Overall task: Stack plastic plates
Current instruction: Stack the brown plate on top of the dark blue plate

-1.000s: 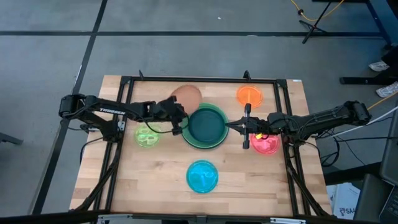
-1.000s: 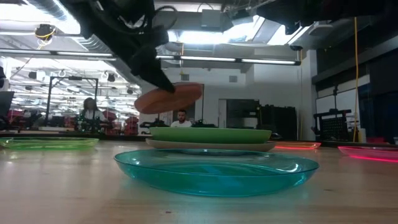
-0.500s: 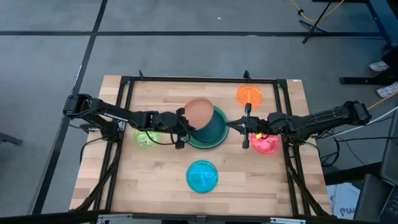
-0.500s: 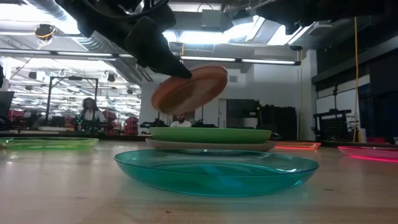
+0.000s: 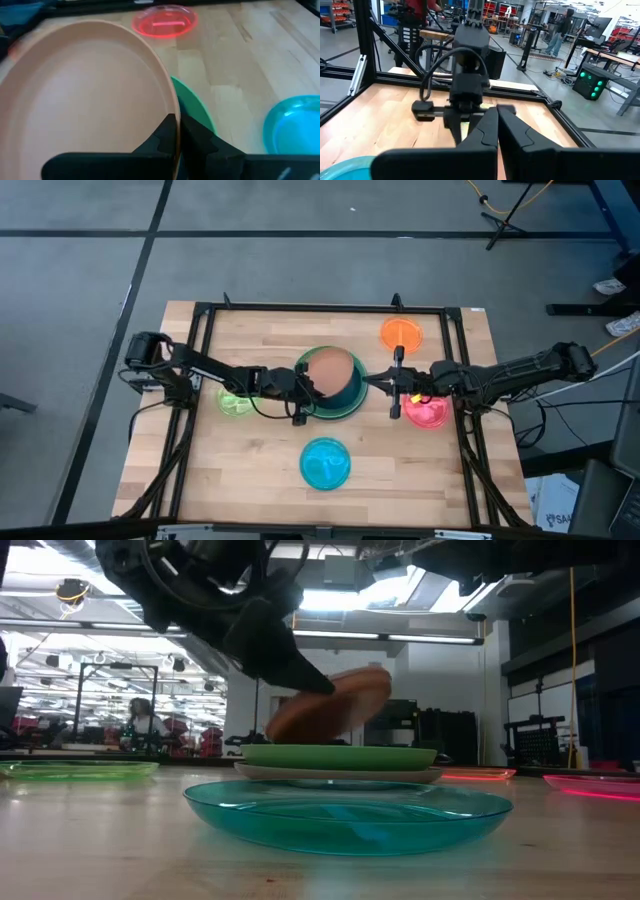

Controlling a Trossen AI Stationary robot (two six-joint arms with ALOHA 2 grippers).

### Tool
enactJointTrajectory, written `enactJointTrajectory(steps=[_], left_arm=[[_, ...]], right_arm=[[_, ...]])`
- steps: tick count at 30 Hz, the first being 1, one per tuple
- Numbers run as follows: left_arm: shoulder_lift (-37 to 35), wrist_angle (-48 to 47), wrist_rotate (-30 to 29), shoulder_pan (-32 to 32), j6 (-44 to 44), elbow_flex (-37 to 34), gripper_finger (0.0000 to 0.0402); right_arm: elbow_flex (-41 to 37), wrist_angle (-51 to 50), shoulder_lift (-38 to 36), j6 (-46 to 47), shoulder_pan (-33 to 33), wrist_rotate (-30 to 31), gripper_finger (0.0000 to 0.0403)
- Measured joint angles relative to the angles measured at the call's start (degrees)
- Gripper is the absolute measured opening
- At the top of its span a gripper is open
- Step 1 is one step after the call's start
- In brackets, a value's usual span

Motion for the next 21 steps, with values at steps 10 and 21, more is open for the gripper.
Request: enactJointTrajectory(steps=[10, 21], left_arm=[[5.7, 2.3, 1.2, 0.0, -0.1, 0.0, 0.0014], [6.4, 2.3, 1.0, 0.0, -0.1, 0.0, 0.0014]], right_arm=[[0.0, -0.1, 0.0, 0.0, 0.0, 0.0, 0.0003], [0.0, -0.1, 0.0, 0.0, 0.0, 0.0, 0.0003]])
